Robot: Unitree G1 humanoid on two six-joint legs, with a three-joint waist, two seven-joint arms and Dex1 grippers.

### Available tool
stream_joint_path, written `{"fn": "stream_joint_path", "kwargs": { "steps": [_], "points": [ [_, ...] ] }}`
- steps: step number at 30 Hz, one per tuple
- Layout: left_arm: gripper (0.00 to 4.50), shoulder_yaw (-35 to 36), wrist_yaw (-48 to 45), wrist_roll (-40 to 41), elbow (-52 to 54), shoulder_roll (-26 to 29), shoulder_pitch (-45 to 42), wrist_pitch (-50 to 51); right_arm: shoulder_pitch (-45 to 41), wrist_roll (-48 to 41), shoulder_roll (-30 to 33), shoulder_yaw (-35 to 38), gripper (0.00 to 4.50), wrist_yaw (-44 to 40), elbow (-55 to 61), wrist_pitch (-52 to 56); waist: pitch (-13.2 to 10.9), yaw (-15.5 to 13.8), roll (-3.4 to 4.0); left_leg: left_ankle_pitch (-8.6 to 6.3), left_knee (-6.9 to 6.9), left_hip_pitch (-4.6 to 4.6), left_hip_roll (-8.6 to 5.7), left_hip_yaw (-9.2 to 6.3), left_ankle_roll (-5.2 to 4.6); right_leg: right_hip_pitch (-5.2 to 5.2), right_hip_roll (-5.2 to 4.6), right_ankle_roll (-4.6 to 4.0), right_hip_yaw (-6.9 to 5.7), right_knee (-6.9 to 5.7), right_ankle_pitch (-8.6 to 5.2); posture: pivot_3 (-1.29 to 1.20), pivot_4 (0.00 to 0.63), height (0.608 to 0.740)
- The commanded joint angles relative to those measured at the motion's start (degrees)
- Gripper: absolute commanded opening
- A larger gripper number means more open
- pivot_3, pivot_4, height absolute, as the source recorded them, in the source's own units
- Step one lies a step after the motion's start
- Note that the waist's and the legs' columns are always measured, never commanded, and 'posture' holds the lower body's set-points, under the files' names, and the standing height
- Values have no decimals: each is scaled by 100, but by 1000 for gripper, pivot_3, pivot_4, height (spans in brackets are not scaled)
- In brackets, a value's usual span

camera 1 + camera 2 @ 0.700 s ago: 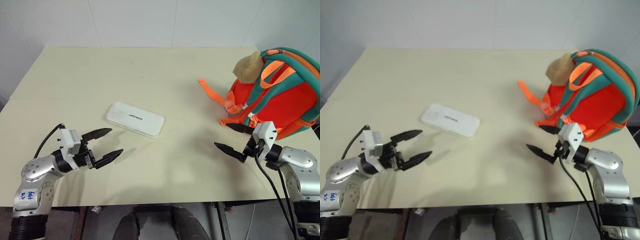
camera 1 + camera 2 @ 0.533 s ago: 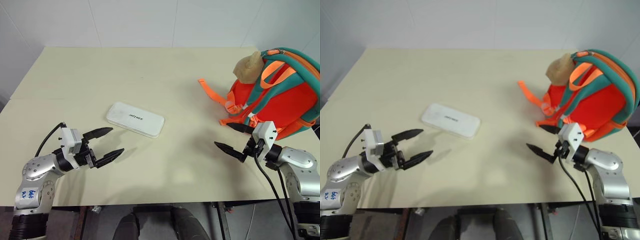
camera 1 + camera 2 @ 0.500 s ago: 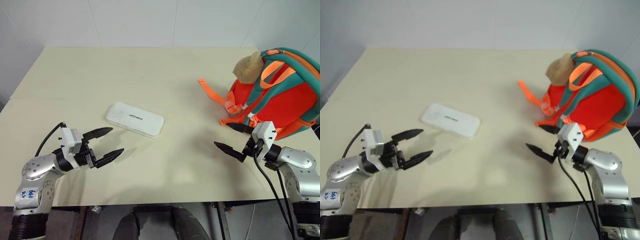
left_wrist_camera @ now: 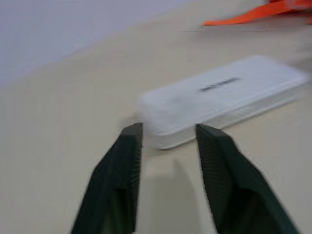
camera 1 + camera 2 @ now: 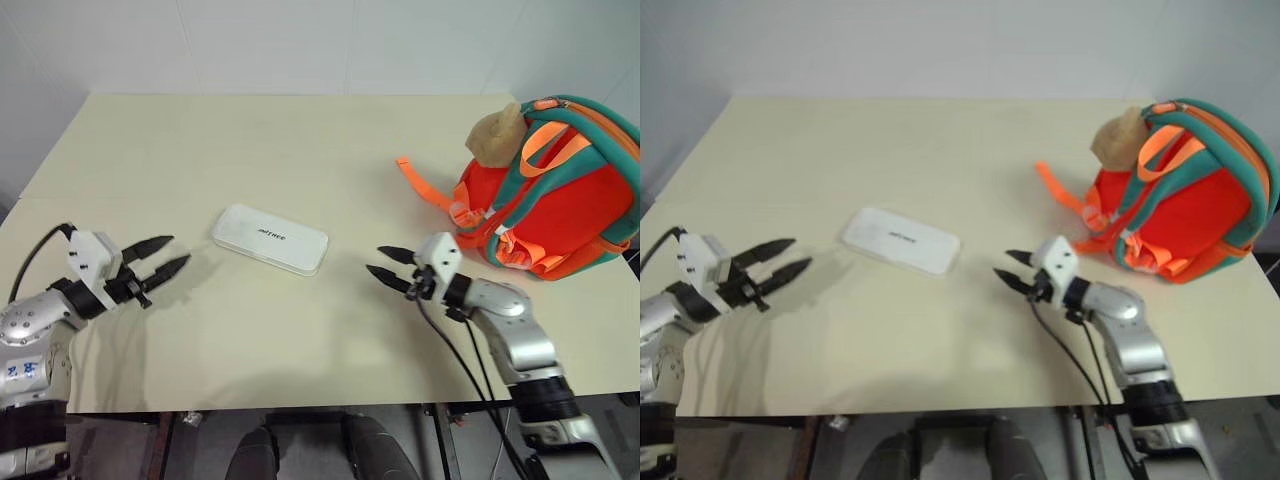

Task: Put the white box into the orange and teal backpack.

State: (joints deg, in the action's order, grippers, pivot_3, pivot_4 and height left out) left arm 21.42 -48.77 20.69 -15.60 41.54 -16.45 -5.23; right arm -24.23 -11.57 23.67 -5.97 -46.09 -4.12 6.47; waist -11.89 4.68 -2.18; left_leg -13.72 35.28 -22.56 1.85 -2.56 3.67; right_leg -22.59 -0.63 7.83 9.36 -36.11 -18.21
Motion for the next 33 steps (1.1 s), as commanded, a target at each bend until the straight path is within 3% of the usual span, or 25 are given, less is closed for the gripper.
{"fn": "stream_joint_path", "kwargs": {
  "steps": [1,2,3,11,17,26,33],
  "points": [
    [761,-34,522,-330,-423,-118,-352,-321,-175,182,-104,-100,540,164,-103,-1,0,-12,0,0,0,-4,0,-2,0,-1,-1,0,-3,1,0,0,150,740],
    [379,-76,594,-369,-499,-176,-440,-339,-222,245,-140,-143,130,194,-155,18,1,-11,-1,0,0,-7,-1,-6,0,-1,-5,1,-9,2,0,0,150,740],
    [55,-147,772,-483,-627,-273,-570,-371,-298,353,-215,-190,0,313,-256,28,1,-10,-1,0,0,-14,-1,-6,0,-5,-7,1,-11,2,1,0,150,740],
    [22,-626,2199,-1378,-2003,-785,-1729,-619,-841,800,-854,-484,0,858,-914,150,2,24,-4,10,22,-24,-1,-19,13,-29,3,1,-20,-52,1,0,150,740],
    [22,-846,2566,-1617,-2668,-907,-2184,-609,-956,827,-1105,-480,0,966,-936,211,2,24,-4,10,42,-25,-3,-21,14,-31,4,1,-20,-79,1,0,150,740],
    [22,-988,2094,-1444,-3013,-1040,-2263,-70,-969,847,-1247,-531,0,928,-773,337,2,20,-4,10,70,-40,-5,-33,14,-33,5,2,-31,-93,1,0,150,740],
    [22,-1017,1168,-1010,-2507,-1196,-2134,162,-969,769,-1239,-514,0,816,-632,454,2,23,-4,10,70,-46,-6,-42,14,-34,5,1,-38,-92,1,0,150,740]
  ]
}}
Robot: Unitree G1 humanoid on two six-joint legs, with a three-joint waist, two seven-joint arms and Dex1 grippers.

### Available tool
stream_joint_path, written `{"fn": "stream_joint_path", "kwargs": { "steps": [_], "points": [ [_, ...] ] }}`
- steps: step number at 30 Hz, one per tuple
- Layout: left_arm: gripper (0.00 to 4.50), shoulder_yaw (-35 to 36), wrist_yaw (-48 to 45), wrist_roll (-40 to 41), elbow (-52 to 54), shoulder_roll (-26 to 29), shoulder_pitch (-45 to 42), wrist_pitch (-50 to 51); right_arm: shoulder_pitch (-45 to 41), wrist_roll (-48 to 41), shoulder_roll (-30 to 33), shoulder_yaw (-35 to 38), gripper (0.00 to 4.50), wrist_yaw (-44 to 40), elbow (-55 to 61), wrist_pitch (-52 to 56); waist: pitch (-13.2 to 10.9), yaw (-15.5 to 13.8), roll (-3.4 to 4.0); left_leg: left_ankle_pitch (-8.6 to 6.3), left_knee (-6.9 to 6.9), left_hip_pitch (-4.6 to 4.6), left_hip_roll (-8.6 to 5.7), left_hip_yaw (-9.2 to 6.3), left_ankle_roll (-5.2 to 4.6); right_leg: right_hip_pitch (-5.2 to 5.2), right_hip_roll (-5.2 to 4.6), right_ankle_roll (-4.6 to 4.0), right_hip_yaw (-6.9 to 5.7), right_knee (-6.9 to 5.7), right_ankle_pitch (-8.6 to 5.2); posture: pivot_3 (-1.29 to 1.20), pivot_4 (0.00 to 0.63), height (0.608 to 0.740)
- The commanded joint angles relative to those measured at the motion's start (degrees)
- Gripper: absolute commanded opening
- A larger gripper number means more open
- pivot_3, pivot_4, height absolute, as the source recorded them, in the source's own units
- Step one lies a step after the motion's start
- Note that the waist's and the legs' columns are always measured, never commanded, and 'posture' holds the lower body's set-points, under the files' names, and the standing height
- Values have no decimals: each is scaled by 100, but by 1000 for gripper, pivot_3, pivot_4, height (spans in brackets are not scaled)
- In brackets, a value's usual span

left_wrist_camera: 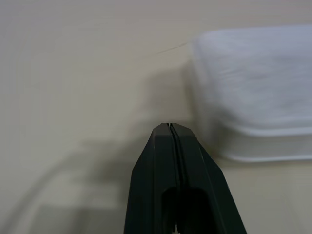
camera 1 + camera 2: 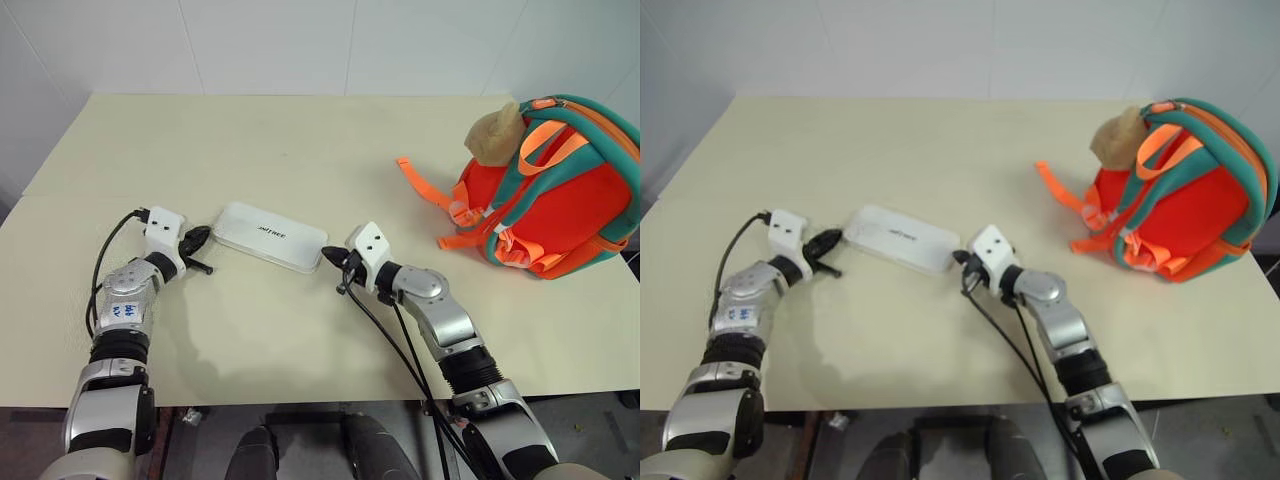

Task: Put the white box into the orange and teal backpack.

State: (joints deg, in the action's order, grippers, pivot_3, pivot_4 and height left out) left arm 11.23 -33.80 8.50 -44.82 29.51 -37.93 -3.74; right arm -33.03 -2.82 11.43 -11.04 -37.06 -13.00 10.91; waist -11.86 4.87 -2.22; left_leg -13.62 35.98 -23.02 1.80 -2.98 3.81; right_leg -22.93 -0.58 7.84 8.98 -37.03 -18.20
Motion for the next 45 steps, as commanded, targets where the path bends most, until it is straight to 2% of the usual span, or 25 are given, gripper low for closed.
{"fn": "stream_joint_path", "kwargs": {
  "steps": [1,12,21,26,31,45],
  "points": [
    [22,-8,-410,234,476,0,53,10,-87,-119,-12,0,0,-105,267,25,0,3,0,0,0,-1,0,-1,0,-1,0,0,0,0,0,0,150,740],
    [22,-244,-1119,507,2026,-51,1108,612,-40,-294,132,93,0,-347,373,175,0,-5,0,0,-1,-5,1,-13,0,-1,-2,-1,-7,2,-1,0,150,740],
    [22,-198,-1071,617,3038,-3,1850,1027,178,-809,621,642,0,-418,959,640,0,-16,0,1,-2,-6,-2,-17,1,3,-8,-3,-10,10,-1,0,150,740],
    [22,-41,-952,608,2936,52,1718,835,326,-886,1023,1019,0,-300,1056,877,0,-8,0,1,-4,-6,-2,-18,1,3,-5,-6,-11,12,-3,0,150,740],
    [22,50,-530,533,2782,-33,1283,686,443,-732,1199,1058,0,-203,716,793,0,-10,0,1,-5,-7,-1,-17,1,2,-2,-6,-10,16,-3,0,150,740],
    [22,-372,452,-173,880,-504,116,54,399,-479,534,566,0,88,260,538,0,-7,0,1,0,-10,-4,-17,1,2,-2,-1,-10,13,-1,0,150,740]
  ]
}}
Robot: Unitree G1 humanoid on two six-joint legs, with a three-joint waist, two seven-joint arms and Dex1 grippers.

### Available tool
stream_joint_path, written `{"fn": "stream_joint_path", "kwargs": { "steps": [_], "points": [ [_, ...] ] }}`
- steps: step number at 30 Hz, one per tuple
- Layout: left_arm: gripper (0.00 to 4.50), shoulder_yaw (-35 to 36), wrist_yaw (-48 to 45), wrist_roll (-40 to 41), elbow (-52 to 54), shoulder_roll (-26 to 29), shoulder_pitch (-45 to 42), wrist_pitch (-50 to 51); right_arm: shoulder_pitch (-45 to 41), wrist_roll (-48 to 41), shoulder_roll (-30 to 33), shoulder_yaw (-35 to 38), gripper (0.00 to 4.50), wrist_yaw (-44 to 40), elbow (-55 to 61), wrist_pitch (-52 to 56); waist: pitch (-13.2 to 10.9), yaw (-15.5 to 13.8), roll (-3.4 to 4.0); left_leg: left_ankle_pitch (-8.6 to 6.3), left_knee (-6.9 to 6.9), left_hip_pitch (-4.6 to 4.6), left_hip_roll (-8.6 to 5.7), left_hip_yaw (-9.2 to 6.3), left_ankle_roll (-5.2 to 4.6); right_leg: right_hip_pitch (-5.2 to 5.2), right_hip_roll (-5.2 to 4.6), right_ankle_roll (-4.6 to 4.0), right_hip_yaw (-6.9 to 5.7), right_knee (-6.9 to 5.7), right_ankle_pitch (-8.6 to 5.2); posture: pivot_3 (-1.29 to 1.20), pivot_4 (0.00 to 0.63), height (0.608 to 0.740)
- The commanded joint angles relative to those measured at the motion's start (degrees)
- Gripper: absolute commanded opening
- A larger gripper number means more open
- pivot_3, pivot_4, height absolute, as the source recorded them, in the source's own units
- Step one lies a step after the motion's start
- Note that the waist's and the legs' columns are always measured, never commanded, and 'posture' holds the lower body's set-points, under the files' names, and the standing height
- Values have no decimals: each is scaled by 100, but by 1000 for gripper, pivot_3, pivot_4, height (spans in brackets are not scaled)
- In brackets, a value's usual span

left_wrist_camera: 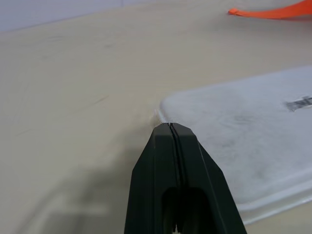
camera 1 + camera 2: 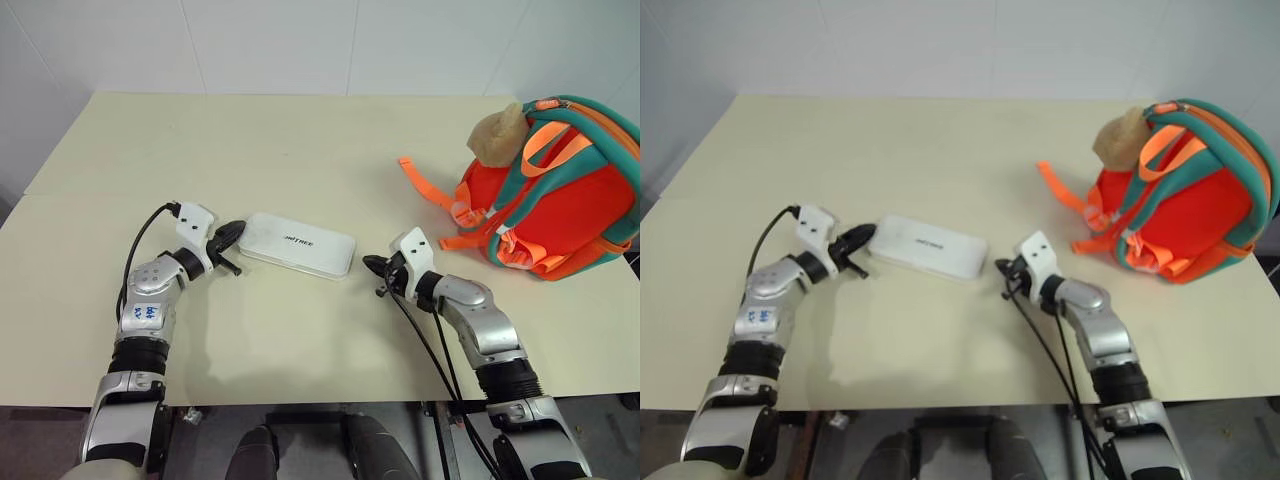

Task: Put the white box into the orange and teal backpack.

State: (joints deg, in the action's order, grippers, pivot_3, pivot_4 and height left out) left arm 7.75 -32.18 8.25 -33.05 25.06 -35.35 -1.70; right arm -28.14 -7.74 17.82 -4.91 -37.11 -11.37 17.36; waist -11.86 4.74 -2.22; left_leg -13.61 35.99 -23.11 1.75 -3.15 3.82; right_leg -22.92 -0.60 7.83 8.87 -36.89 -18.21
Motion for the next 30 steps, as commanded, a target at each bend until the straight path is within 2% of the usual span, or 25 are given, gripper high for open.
{"fn": "stream_joint_path", "kwargs": {
  "steps": [1,8,16,21,30],
  "points": [
    [22,-12,359,-177,-406,-69,-189,-192,-89,12,-135,-53,0,106,121,-99,0,10,0,0,2,0,0,0,0,0,0,2,1,0,1,0,150,740],
    [22,58,758,-256,-1235,-160,-574,-459,55,28,-245,-243,0,109,415,-4,0,-2,0,0,0,-2,-1,-3,0,0,1,2,-1,2,1,0,150,740],
    [22,-53,97,-51,-1198,-349,-585,-627,52,0,-210,-229,0,121,551,92,0,-7,0,1,-1,-2,-1,-2,1,0,0,2,-2,1,1,0,150,740],
    [22,-244,-649,120,-328,-320,-14,-278,82,-33,-116,-201,0,51,676,164,0,1,0,1,-7,-4,-1,-1,1,0,-1,1,-1,8,1,0,150,740],
    [22,-430,-967,331,1761,-168,1339,760,321,-203,513,-53,0,-371,1139,446,1,-6,1,0,-13,-1,1,-2,1,0,-2,-2,-1,8,-1,0,150,740]
  ]
}}
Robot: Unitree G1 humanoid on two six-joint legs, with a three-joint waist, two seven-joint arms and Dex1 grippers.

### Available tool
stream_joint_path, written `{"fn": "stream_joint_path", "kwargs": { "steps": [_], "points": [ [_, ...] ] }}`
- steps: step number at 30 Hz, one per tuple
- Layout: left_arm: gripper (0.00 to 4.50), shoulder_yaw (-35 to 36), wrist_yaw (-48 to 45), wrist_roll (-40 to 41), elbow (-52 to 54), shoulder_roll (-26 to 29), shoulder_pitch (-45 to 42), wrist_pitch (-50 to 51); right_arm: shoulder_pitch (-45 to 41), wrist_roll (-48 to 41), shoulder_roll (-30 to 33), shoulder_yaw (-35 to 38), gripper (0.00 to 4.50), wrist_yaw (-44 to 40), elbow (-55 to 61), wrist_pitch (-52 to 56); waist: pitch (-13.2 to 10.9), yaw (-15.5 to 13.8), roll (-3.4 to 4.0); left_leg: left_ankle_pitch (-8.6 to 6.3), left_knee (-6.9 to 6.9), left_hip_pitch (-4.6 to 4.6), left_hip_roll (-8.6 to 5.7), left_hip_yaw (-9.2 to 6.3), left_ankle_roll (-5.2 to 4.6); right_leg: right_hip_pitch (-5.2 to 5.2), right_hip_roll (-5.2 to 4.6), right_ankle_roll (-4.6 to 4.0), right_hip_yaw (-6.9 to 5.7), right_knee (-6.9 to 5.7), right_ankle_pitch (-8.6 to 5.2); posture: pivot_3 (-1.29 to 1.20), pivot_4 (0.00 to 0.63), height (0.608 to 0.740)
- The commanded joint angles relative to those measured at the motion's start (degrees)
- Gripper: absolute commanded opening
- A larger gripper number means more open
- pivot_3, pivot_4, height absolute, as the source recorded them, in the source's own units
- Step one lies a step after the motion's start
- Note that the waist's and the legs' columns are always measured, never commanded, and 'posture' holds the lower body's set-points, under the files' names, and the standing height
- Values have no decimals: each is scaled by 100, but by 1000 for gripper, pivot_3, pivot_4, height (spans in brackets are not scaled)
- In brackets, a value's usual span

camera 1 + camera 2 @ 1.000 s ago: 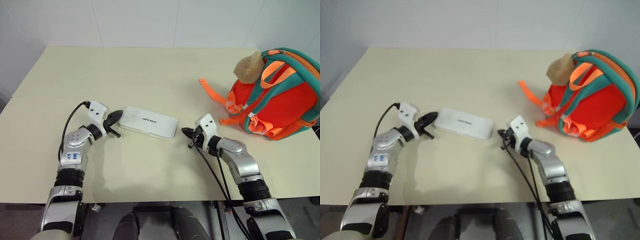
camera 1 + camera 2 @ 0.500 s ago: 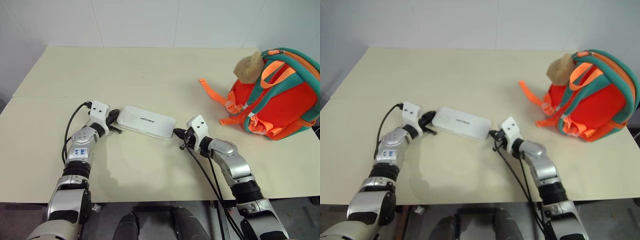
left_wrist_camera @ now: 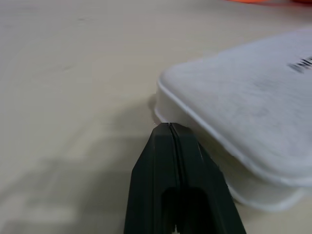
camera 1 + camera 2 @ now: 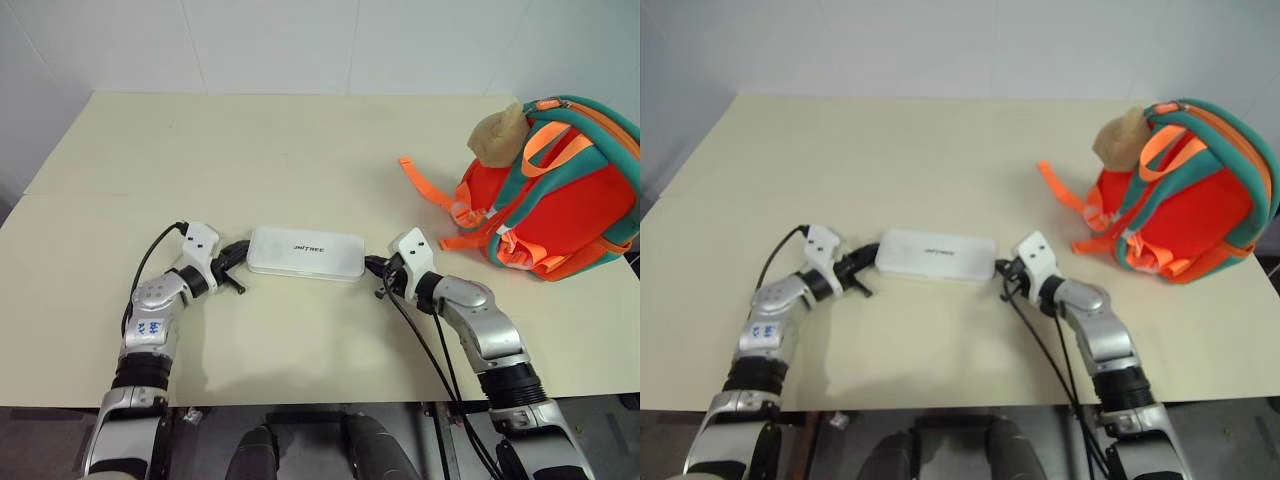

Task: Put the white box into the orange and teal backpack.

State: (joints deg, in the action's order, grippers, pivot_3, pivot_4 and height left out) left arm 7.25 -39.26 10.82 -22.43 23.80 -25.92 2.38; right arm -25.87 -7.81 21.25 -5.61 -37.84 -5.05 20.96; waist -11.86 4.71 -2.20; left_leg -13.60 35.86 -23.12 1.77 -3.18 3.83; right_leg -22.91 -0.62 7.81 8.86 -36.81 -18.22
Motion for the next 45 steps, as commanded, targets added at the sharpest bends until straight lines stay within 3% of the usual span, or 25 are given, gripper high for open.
{"fn": "stream_joint_path", "kwargs": {
  "steps": [1,8,18,29,45],
  "points": [
    [22,-421,-262,116,1037,-41,618,506,192,-253,330,82,0,-398,654,188,0,-11,1,0,1,0,0,0,0,0,0,0,0,0,0,0,150,740],
    [22,-652,-55,379,2725,-133,1671,1360,810,-643,1081,438,0,-783,1489,664,2,-122,4,-2,-3,4,-1,-2,-2,21,-5,1,-1,33,-1,0,150,740],
    [22,-724,213,509,3431,-290,2047,1736,1160,-636,1328,553,0,-884,1236,366,3,-139,5,-1,-3,8,0,8,-9,42,-3,3,6,89,3,0,150,740],
    [22,216,811,270,2842,239,1635,1118,1016,-642,1108,389,0,-716,1243,349,2,-139,6,-2,-14,6,1,10,-9,33,-3,6,7,88,6,0,150,740],
    [22,-501,938,-131,1164,-477,551,316,773,-571,845,222,0,-587,1207,382,3,-158,6,-4,-22,4,-1,4,-8,31,-3,12,1,83,12,0,150,740]
  ]
}}
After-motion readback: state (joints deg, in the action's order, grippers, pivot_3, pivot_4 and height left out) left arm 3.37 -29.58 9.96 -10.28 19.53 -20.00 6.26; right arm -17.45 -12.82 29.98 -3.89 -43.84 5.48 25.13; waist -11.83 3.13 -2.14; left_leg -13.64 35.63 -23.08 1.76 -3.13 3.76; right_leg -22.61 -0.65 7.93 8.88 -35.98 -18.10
